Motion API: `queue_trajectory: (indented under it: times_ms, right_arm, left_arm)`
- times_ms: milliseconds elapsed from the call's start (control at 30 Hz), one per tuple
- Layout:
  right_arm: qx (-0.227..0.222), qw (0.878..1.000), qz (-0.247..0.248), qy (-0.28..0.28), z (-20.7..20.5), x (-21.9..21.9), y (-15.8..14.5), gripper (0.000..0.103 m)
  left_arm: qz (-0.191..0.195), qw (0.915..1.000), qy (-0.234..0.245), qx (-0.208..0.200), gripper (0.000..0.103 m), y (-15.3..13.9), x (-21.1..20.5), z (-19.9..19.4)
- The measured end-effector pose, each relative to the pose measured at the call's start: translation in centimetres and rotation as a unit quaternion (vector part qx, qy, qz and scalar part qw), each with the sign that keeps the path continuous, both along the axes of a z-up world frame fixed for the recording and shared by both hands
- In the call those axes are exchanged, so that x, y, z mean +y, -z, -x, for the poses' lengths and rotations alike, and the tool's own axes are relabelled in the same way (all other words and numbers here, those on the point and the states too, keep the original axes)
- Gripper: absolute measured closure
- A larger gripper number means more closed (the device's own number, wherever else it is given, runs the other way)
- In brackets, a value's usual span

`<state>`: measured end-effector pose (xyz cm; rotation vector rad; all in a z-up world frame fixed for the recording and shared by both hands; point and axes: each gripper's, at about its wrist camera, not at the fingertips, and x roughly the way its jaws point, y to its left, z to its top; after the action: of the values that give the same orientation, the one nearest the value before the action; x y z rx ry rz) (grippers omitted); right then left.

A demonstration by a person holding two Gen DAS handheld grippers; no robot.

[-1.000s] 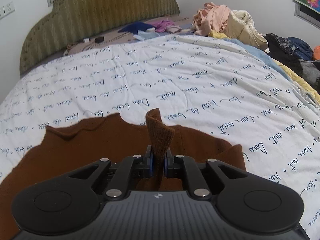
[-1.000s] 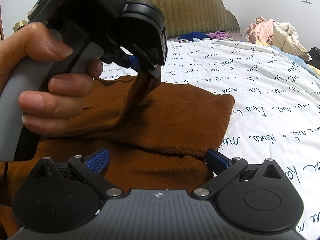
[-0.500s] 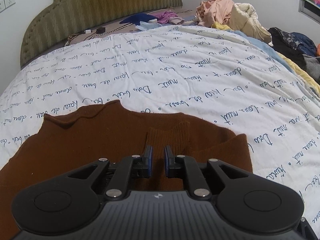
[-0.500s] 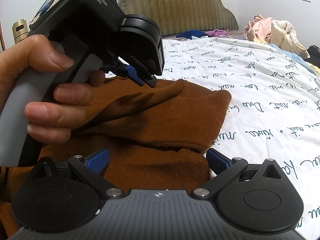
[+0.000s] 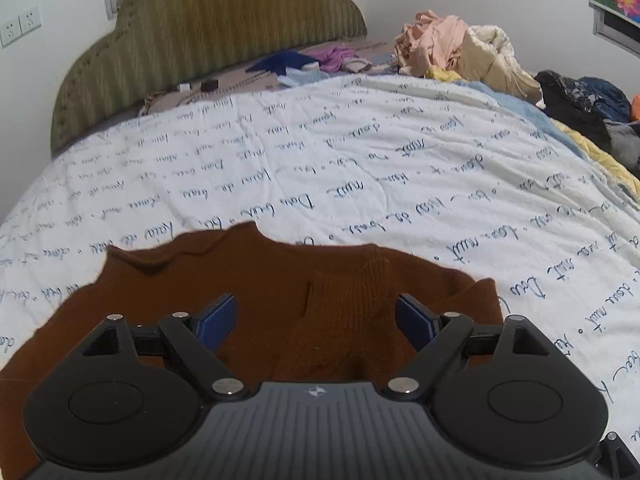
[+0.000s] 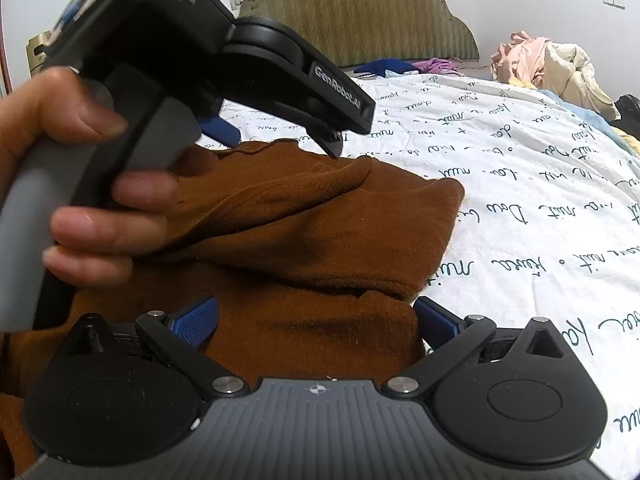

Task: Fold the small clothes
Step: 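Open the left tool to release the sleeve onto the body, then close both tools on the sweater hem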

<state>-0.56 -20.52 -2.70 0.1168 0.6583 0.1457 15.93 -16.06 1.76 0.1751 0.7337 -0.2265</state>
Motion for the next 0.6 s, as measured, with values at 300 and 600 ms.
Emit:
queue_trajectory:
  times_ms: [300, 600]
  right_arm:
    - [-0.007, 1.0, 0.006, 0.015, 0.9, -1.2, -0.1, 0.001]
    - [-0.013, 1.0, 0.008, 0.019, 2.5, -1.9, 0.0, 0.001]
  left_arm:
    - [0.027, 0.9995, -0.018, 0.003, 0.016, -2.1, 7.9, 4.1]
    - [0.028, 0.9935, -0.104, -0.038, 0.016, -1.5, 18.5, 11.7]
